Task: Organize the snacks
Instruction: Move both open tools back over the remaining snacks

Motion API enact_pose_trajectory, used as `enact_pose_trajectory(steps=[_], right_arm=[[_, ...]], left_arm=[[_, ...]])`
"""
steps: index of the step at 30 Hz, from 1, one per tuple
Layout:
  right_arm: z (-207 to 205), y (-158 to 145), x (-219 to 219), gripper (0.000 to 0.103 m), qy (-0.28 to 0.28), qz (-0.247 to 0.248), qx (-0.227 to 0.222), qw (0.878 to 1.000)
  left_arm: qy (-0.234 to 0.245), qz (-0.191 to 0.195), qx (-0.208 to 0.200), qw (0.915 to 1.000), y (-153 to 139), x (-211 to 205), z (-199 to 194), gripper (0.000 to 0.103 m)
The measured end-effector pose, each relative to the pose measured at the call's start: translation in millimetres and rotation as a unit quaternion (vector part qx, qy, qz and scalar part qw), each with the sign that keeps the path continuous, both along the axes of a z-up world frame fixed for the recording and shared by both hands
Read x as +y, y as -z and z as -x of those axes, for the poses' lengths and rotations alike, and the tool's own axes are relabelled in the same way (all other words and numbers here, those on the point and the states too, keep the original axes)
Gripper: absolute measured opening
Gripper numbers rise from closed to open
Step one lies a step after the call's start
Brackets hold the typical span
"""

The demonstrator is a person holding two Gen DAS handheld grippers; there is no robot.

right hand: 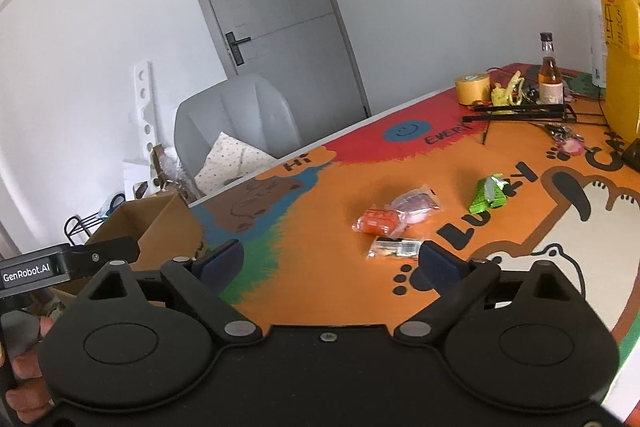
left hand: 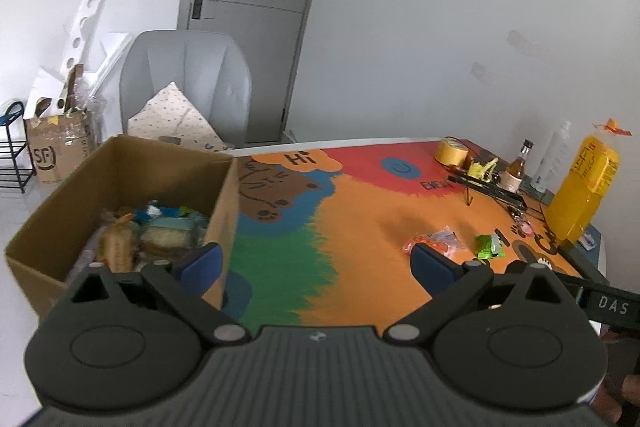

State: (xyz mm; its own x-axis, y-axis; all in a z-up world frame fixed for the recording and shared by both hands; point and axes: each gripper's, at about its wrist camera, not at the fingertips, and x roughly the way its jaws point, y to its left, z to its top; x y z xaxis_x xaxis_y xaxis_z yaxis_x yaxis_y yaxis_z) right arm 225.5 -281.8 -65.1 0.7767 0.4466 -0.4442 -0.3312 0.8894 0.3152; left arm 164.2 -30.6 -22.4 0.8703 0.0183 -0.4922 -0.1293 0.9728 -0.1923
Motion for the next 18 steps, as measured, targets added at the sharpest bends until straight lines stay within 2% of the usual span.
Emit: enact_pose_trajectory(steps=[8,10,12,18], right_arm=[[-19,16,-9,0.082,0.010,-0.011,0.021,1.000],[-26,22,-10,0.071,0.012,-0.010,0.028,0.999],[-34,27,-10,0.066,0.012,-0.013,0.037,0.999],[-53,39,-10,0.066,0.019,-0.016,0.053,0.998]], left_arm=[[0.020,-0.006,0.006,0.9998,6,-17,-26,0.097],[0.026,-0.008,0.011,0.9996,9,-21,-36,0.093],[0.030,-0.011,0.018,0.9993,13,-25,-45,0.090],[0.043,-0.015,0.032,0.9984,24,-33,-72,0.087]])
